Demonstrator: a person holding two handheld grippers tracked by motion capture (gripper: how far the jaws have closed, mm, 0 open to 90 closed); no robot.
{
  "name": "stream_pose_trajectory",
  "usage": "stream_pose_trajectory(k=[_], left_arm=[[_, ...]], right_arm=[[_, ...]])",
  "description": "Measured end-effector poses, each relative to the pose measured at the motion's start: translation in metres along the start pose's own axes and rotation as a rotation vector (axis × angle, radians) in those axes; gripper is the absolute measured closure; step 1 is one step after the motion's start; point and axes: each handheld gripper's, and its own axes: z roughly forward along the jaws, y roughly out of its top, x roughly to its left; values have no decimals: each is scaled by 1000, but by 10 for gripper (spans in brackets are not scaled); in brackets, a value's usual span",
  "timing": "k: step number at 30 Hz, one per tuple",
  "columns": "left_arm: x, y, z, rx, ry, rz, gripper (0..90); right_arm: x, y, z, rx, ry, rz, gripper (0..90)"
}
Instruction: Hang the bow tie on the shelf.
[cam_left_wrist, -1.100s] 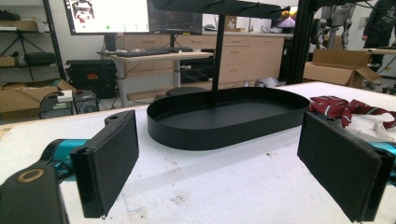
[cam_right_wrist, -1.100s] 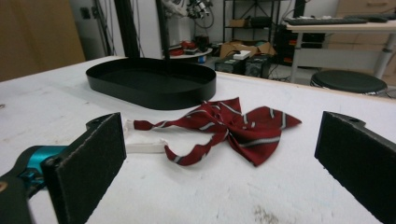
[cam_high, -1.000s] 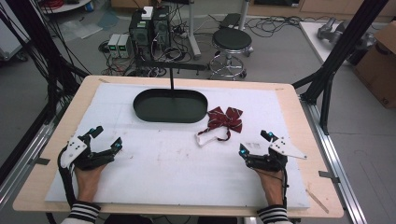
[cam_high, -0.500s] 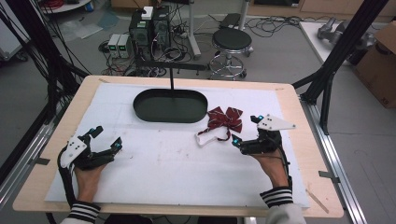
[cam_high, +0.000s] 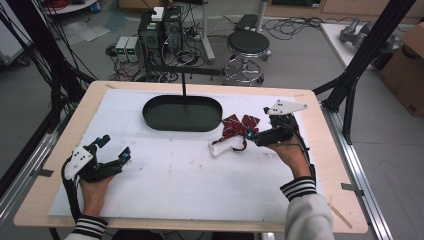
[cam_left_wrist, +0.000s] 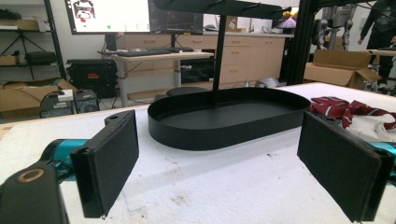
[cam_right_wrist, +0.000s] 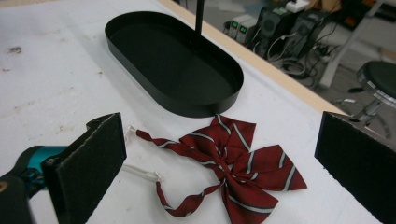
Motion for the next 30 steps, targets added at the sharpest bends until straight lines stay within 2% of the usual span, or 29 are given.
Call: stream_pose_trajectory(k=[2, 3, 4, 5, 10, 11, 16, 17, 18, 24, 26, 27, 30], left_arm=[[0, 0, 0, 0, 0, 0, 130], [0, 0, 0, 1, -1, 1, 130], [0, 0, 0, 2, 0, 2, 130], [0, 0, 0, 2, 0, 2, 130], [0, 0, 0, 2, 1, 2, 130], [-1, 0, 0, 2, 2, 2, 130], [-1, 0, 0, 3, 2, 3, 130], [-1, 0, 0, 3, 3, 3, 130], [-1, 0, 0, 4, 2, 5, 131], [-1, 0, 0, 5, 1, 5, 133], [-1, 0, 0, 5, 1, 6, 133], [-1, 0, 0, 5, 2, 6, 133], [-1, 0, 0, 3, 1, 9, 133]], right_arm=[[-3, 6, 7, 48, 10, -8, 8], [-6, 10, 16, 79, 38, -28, 30], [-6, 10, 16, 79, 38, -28, 30], [-9, 14, 24, 120, 48, -52, 37], [-13, 18, 38, 156, 62, -59, 38], [-14, 18, 41, 159, 60, -46, 38], [-18, 13, 55, 193, 65, -39, 58], [-20, 10, 61, 219, 78, -21, 139], [-20, 9, 63, 233, 87, -28, 159], [-22, 2, 75, 296, 93, -34, 183], [-23, -1, 78, 312, 98, -48, 222], [-24, -2, 81, 325, 102, -69, 272], [-25, -3, 82, 337, 110, -79, 321]])
